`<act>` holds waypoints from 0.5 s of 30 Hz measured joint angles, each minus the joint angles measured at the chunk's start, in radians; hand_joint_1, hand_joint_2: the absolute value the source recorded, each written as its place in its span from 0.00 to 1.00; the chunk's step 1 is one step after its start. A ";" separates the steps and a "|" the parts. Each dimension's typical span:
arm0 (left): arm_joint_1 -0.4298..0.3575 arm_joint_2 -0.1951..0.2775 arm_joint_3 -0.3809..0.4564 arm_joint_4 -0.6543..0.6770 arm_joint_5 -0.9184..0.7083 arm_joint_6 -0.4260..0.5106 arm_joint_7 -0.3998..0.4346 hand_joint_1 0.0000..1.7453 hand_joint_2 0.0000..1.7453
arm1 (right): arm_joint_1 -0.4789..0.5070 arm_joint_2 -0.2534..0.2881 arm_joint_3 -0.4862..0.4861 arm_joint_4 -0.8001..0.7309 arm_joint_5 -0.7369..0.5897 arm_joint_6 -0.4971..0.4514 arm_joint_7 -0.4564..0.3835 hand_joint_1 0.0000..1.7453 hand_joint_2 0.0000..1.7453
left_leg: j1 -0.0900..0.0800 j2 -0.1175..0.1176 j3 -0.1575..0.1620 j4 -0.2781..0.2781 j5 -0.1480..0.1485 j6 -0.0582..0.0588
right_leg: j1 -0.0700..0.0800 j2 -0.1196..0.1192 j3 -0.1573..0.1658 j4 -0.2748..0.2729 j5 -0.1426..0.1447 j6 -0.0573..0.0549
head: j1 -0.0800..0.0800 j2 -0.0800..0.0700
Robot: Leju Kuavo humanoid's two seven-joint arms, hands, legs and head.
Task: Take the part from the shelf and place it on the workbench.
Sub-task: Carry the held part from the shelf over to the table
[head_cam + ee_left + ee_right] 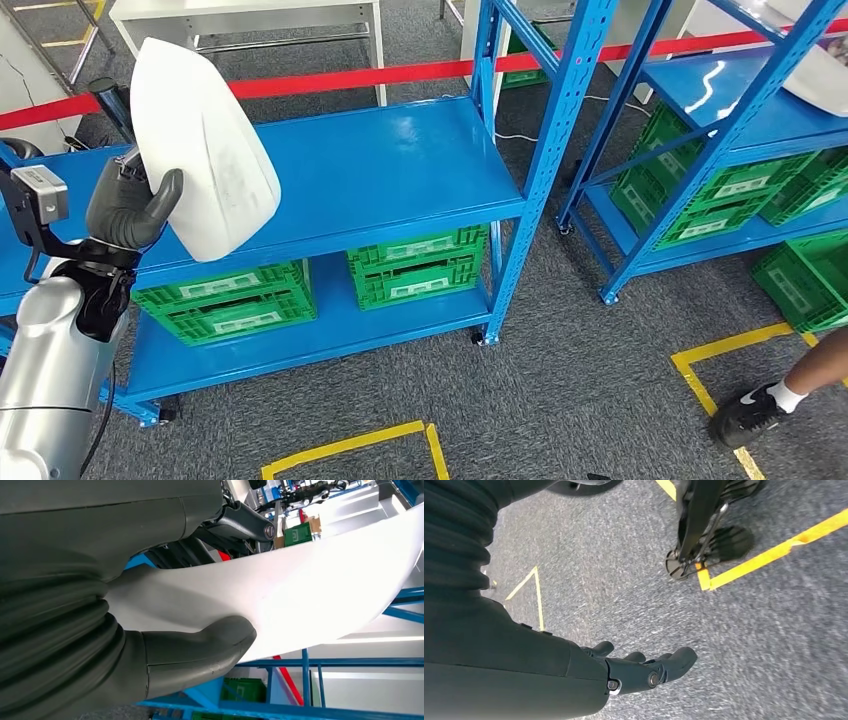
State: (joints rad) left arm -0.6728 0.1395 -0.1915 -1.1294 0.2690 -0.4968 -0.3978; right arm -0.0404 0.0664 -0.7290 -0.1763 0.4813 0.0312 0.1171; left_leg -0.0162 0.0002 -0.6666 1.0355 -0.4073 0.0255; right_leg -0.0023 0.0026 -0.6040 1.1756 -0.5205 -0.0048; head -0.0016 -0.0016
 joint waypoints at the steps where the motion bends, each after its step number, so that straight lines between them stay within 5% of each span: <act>1: 0.001 0.002 0.000 -0.002 0.000 0.002 0.000 1.00 1.00 | -0.002 -0.001 0.000 0.000 0.001 0.000 -0.001 0.00 1.00 | -0.002 0.001 -0.007 0.000 0.010 -0.003 | 0.005 -0.002 0.048 -0.066 -0.011 -0.007 | -0.001 0.000; 3: 0.003 0.004 0.001 -0.007 0.000 0.004 -0.001 1.00 1.00 | -0.006 -0.002 0.000 -0.001 0.003 0.001 -0.002 0.00 1.00 | 0.000 0.005 -0.011 -0.003 0.028 -0.014 | 0.013 -0.003 0.093 -0.144 -0.031 -0.017 | 0.001 0.000; 6: 0.008 0.008 0.002 -0.008 0.000 0.005 -0.001 1.00 1.00 | -0.005 0.000 0.000 0.000 0.003 0.001 -0.001 0.00 1.00 | 0.003 0.005 -0.020 0.000 0.027 -0.032 | 0.007 -0.007 0.072 -0.159 0.004 -0.029 | 0.004 0.000; 9: 0.011 0.014 0.003 -0.008 0.000 0.005 0.000 1.00 1.00 | -0.004 0.001 0.000 0.000 0.003 0.001 0.000 0.00 1.00 | 0.012 0.000 -0.060 0.129 -0.115 -0.053 | -0.002 -0.011 0.030 -0.163 0.045 -0.038 | 0.002 0.000; 11: 0.014 0.016 0.003 -0.008 0.000 0.005 0.000 1.00 1.00 | -0.004 0.001 0.000 0.000 0.003 0.002 0.000 0.00 1.00 | 0.019 0.000 -0.072 0.244 -0.165 -0.064 | -0.005 -0.011 -0.006 -0.161 0.074 -0.034 | 0.003 0.000; 13: 0.018 0.017 0.003 -0.008 0.000 0.005 0.000 1.00 1.00 | -0.004 0.002 0.000 0.000 0.003 0.002 0.000 0.00 1.00 | 0.025 0.001 -0.034 0.264 -0.126 -0.072 | -0.011 -0.013 -0.044 -0.158 0.103 -0.026 | 0.003 0.000; 15: 0.018 0.017 0.004 -0.011 0.000 0.005 0.000 1.00 1.00 | -0.005 0.003 0.000 0.000 0.003 0.002 0.000 0.00 1.00 | 0.030 0.000 0.070 0.154 -0.100 -0.079 | -0.015 -0.014 -0.076 -0.150 0.126 -0.014 | 0.002 0.000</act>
State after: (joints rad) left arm -0.6543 0.1568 -0.1879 -1.1401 0.2689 -0.4919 -0.3979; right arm -0.0452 0.0691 -0.7294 -0.1764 0.4848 0.0328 0.1172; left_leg 0.0135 -0.0001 -0.5966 1.1897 -0.5071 -0.0539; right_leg -0.0175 -0.0109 -0.6799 1.0257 -0.3948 -0.0185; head 0.0002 -0.0015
